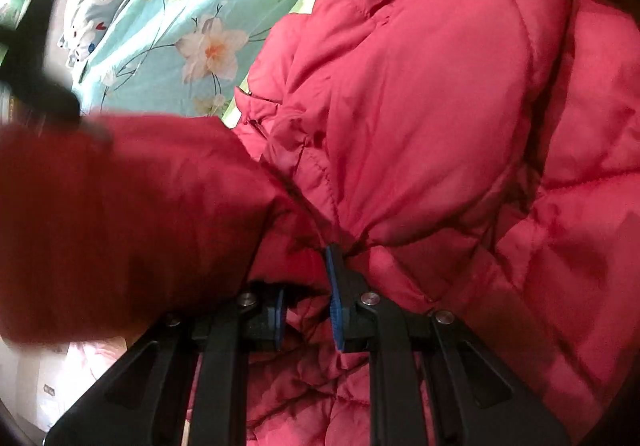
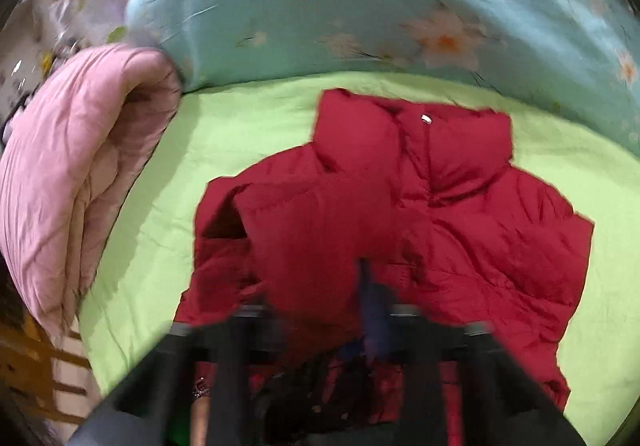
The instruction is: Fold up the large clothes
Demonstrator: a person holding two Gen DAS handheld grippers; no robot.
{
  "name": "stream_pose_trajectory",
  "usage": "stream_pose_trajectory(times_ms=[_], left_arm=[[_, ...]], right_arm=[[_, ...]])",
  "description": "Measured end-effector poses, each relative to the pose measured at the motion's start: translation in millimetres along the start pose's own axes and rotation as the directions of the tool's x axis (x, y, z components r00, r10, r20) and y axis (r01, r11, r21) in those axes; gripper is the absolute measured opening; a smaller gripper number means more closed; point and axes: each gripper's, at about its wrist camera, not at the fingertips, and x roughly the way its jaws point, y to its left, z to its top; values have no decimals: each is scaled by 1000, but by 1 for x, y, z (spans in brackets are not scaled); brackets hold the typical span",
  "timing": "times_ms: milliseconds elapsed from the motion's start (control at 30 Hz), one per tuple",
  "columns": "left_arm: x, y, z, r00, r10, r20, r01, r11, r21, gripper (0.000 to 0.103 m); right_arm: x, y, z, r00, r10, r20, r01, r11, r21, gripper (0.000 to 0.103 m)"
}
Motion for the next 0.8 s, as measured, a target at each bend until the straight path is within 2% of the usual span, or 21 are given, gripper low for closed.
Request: stream_pose_trajectory(times_ms=[67,200,267,333,400,467,533,567,600,633,667,700,767,800], left_arm=[[-5,0,-3,1000,-4,14,4,1000,3,16],[-21,4,-14,997,-48,57,48,999,10,19],[-30,13,-23,992,-99,78,100,995,-11,22],[-38,30,-33,977,-194,93,201,977,-73,23],[-44,52,-44,944,-310,117,326,932,-160,23],[-48,77,-57,898,-409,161,438,862,-253,23],[-47,102,-67,865,-458,204,501,793,-346,23],[-46,110,-71,855,-468,223,518,766,-381,23],[-42,127,-78,841,-478,254,540,714,-445,23],[-37,140,-83,836,-477,272,547,674,-497,23],[-31,150,-87,833,-475,283,548,640,-540,23],[-22,162,-94,837,-467,285,537,601,-591,23],[-3,176,-104,858,-443,259,491,561,-666,23],[1,179,-108,861,-441,255,483,546,-685,23]], right_arm=[[-8,-17,-1,1000,-12,26,11,1000,21,10],[-22,-63,-4,997,61,43,-65,994,93,8],[-24,-88,-6,994,90,55,-97,986,133,7],[-24,-115,-10,985,155,77,-166,969,181,7],[-23,-139,-19,984,154,94,-171,962,211,7],[-19,-161,-31,980,168,106,-188,955,229,6],[-12,-184,-45,984,151,99,-173,947,271,6],[-6,-196,-53,980,165,108,-191,936,297,6],[0,-207,-59,977,180,114,-208,922,327,8],[5,-214,-63,976,186,112,-214,911,352,15],[11,-225,-69,979,176,104,-203,898,390,18],[14,-232,-73,981,167,97,-193,890,414,21],[12,-244,-84,979,168,116,-203,866,457,34],[7,-246,-88,976,171,134,-215,858,466,36]])
